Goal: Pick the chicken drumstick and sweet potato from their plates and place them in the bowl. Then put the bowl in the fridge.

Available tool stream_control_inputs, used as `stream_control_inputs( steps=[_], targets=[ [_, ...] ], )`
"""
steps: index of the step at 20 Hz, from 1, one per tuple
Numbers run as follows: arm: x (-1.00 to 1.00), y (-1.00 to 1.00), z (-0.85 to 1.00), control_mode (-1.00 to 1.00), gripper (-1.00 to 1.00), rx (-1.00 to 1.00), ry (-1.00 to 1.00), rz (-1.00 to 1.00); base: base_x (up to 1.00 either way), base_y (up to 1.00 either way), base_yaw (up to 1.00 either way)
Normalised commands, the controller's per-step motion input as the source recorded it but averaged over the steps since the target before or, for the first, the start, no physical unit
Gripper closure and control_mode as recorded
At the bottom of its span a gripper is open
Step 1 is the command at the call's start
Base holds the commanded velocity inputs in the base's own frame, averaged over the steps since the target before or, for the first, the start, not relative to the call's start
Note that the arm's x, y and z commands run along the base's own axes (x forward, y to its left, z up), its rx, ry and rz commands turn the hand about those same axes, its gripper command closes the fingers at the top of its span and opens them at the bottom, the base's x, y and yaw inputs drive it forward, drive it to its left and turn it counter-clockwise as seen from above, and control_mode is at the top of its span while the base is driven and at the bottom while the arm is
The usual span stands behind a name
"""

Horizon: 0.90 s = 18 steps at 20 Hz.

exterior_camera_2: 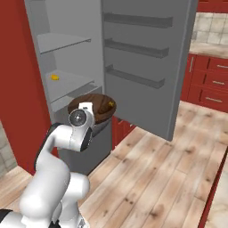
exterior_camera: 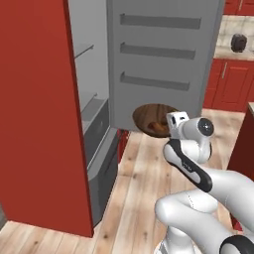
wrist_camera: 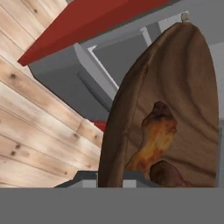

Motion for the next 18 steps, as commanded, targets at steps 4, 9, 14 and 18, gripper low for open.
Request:
stream_control_inputs(
  steps=[4,9,14,18],
  targets=[
    [0.00,0.00,0.00,1.00,1.00,0.00,0.00,0.00,0.82,-0.01,0.00],
    [0.00,0.00,0.00,1.00,1.00,0.00,0.00,0.00,0.77,-0.09,0.08],
    [0.00,0.00,0.00,1.00,1.00,0.00,0.00,0.00,0.50,-0.01,0.51],
    [0.00,0.00,0.00,1.00,1.00,0.00,0.00,0.00,0.46,-0.03,0.71]
  ],
)
